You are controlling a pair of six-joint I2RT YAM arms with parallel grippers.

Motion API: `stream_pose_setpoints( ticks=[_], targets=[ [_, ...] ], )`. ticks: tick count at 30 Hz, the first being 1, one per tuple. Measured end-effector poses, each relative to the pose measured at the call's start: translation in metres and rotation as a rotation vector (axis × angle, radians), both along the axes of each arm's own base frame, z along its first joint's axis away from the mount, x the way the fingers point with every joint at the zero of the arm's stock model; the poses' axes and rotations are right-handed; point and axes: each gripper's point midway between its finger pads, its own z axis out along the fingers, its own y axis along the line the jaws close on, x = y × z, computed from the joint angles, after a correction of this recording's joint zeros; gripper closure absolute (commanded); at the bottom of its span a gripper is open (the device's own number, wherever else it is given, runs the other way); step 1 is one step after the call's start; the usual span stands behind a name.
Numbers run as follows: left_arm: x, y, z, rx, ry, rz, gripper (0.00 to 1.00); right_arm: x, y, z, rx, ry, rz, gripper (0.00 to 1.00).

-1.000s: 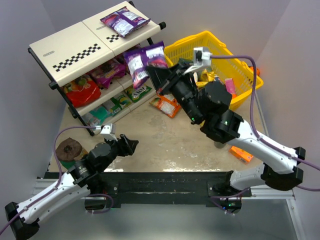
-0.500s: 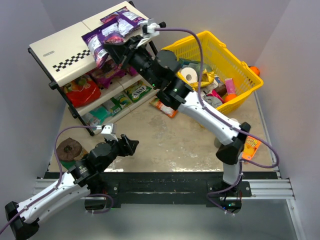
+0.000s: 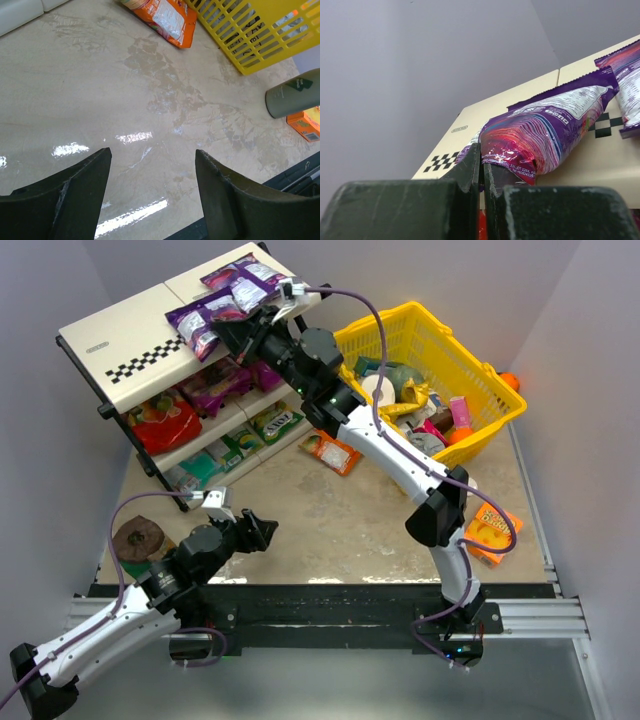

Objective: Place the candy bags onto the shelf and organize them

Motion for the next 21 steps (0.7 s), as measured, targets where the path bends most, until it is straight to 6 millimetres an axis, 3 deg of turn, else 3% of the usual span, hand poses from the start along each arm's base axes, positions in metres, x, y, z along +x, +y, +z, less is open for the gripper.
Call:
stream_pose_setpoints(
  ticks=[9,15,18,21],
  targets=[
    [0.000,0.000,0.000,0.000,0.000,0.000,0.26,0.007,-0.006,0.000,0.032,0.053,0.002,0.89],
    [0.000,0.000,0.000,0.001,0.001,0.000,0.26,0.010,-0.003,-0.010,0.027,0.109,0.006,0.64],
    [0.000,0.000,0.000,0.001,0.001,0.000,0.25,0.015,-0.005,-0.019,0.020,0.153,-0.018,0.55],
    [0.000,0.000,0.000,0.001,0.001,0.000,0.25,0.019,-0.011,-0.031,0.012,0.212,-0.052,0.54]
  ],
)
